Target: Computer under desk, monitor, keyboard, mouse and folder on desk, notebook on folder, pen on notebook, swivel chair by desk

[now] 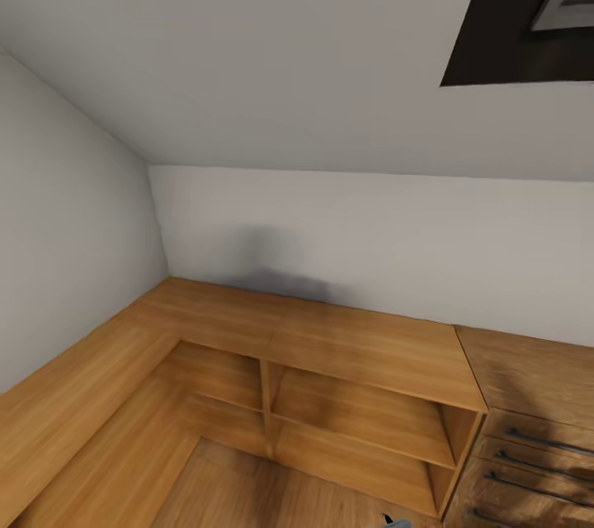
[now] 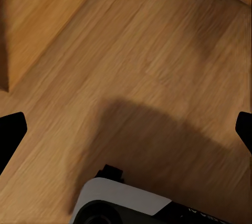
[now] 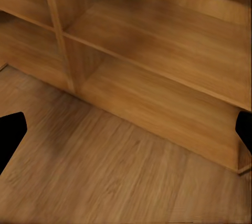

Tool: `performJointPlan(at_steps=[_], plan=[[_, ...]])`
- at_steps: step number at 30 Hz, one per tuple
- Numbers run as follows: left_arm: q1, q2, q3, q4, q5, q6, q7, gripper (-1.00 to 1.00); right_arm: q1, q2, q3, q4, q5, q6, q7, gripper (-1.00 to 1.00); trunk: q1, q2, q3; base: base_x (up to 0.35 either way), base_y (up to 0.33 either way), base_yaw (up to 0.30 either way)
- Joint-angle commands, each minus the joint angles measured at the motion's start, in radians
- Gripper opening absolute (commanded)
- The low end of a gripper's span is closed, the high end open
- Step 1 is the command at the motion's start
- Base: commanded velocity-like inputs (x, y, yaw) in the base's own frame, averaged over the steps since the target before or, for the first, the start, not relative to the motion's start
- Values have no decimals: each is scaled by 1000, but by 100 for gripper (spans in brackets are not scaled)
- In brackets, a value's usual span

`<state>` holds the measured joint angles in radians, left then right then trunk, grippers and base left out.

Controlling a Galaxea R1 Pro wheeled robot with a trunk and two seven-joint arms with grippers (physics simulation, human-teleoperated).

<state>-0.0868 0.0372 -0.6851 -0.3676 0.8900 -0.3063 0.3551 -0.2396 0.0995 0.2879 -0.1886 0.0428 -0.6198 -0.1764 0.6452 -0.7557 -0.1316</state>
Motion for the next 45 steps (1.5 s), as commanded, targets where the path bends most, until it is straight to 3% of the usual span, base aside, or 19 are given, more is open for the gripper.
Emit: performJointPlan(at_steps=[1, 12, 27, 45], plan=[[-1, 1, -9, -2, 7, -4, 7, 100, -1, 0, 5, 1, 5, -1, -9, 100, 0, -1, -2, 11, 0, -300], [-1, 1, -7, -2, 7, -4, 7, 100, -1, 0, 5, 1, 5, -1, -9, 100, 0, -1, -2, 18, 53, -300], [-1, 1, -7, -2, 9, -4, 7, 100, -1, 0, 5, 1, 5, -1, -9, 100, 0, -1, -2, 132, 271, -300], [-1, 1, -7, -2, 9, -4, 7, 100, -1, 0, 5, 20, 11, -2, -9, 100, 0, -1, -2, -123, 186, -300]])
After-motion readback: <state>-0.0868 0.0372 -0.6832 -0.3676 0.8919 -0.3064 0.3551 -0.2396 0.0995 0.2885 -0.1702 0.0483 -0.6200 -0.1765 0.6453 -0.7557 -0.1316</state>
